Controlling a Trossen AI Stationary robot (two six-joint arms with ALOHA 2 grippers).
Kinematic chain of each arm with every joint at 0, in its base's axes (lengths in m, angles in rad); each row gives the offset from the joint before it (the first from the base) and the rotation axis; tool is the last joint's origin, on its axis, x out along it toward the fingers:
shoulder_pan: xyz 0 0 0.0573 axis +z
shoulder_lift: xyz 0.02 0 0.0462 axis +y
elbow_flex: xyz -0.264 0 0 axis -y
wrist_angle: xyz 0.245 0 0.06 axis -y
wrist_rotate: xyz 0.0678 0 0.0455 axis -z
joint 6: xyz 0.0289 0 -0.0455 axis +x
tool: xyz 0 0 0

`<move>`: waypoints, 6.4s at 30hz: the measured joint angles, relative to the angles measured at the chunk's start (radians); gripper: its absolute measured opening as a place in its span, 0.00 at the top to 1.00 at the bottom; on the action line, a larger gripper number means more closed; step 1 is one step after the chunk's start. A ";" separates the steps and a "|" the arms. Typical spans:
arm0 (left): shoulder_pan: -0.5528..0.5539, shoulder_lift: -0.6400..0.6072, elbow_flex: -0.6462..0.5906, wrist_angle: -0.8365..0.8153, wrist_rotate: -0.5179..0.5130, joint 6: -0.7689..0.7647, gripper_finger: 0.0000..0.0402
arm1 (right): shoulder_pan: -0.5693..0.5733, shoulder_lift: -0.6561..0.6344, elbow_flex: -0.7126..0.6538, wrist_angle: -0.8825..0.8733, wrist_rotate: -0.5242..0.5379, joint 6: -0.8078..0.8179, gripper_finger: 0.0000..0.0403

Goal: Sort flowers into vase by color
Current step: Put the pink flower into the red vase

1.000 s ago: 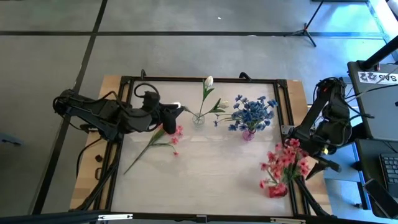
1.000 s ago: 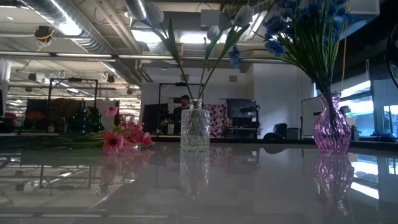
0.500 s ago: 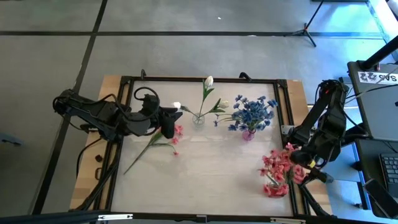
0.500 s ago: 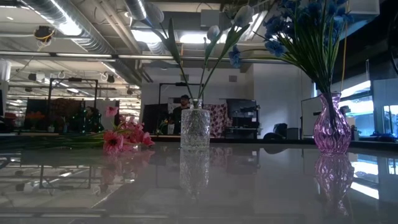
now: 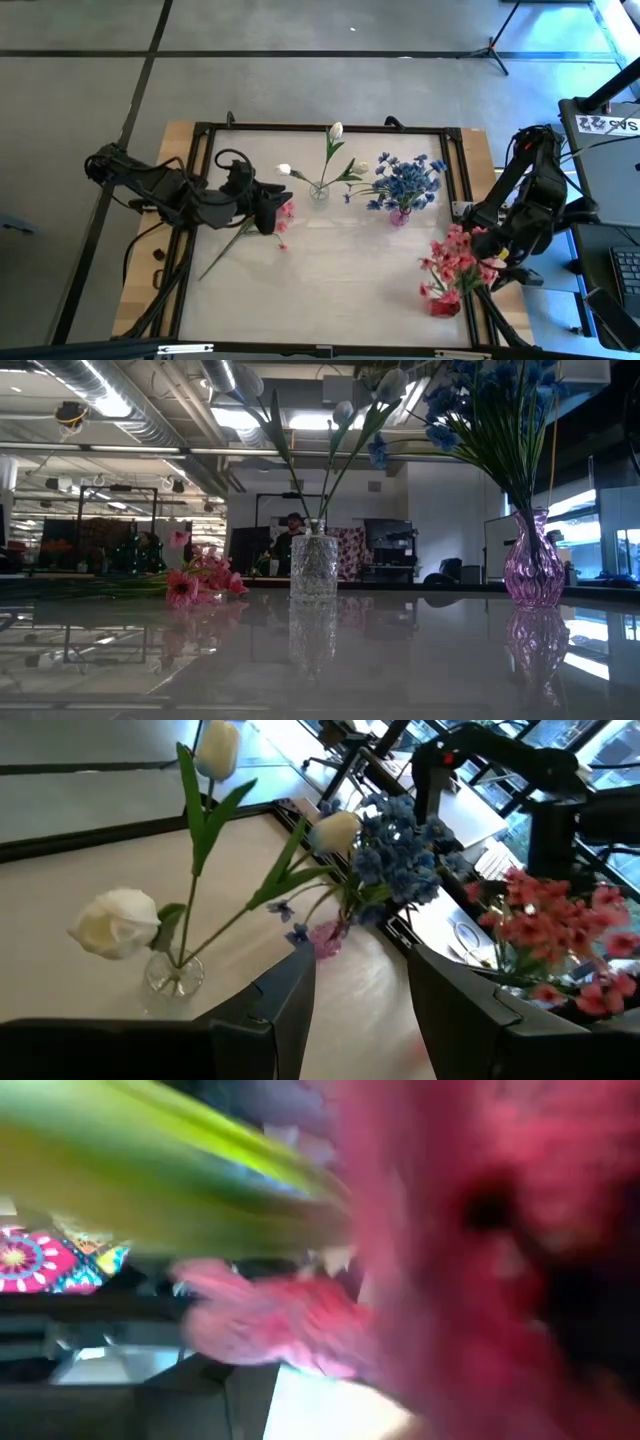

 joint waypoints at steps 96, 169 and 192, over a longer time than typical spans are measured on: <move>0.187 0.133 -0.786 -0.239 0.750 -0.339 0.39 | 0.000 0.066 0.795 -0.585 1.000 -0.014 0.65; 0.097 0.277 -0.118 1.289 0.651 0.754 1.00 | -0.557 0.731 0.795 0.594 0.683 -0.695 0.27; 0.085 0.257 -0.118 1.225 0.579 0.809 0.86 | -0.623 0.796 0.795 0.711 0.470 -0.810 0.94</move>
